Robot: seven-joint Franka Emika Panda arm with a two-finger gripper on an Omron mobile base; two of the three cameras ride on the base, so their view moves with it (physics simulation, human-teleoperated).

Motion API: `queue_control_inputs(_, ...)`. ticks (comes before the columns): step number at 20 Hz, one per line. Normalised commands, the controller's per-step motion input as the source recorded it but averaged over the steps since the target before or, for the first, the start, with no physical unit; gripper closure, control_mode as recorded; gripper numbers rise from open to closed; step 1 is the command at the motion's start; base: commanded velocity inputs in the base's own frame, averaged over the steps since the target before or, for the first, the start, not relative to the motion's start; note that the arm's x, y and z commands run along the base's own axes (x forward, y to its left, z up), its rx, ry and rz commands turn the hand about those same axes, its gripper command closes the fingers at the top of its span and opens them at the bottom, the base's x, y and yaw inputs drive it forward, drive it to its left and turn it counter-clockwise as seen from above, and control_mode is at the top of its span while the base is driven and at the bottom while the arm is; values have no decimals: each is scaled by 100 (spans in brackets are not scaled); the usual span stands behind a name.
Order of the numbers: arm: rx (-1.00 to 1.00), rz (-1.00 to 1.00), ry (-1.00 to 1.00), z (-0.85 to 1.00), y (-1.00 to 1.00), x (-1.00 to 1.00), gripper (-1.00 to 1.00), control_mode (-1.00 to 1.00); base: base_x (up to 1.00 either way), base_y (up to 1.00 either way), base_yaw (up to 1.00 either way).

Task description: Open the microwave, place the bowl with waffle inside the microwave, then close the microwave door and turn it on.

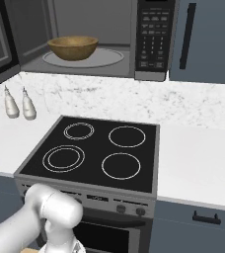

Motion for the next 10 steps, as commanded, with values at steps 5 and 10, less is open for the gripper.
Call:
queue_control_inputs(5, -3, -39, -3, -10, 26, 25, -100, -100, 0, 0, 0)
queue_control_inputs(10, -3, -43, -3, -8, 33, 7, -100, -100, 0, 0, 0)
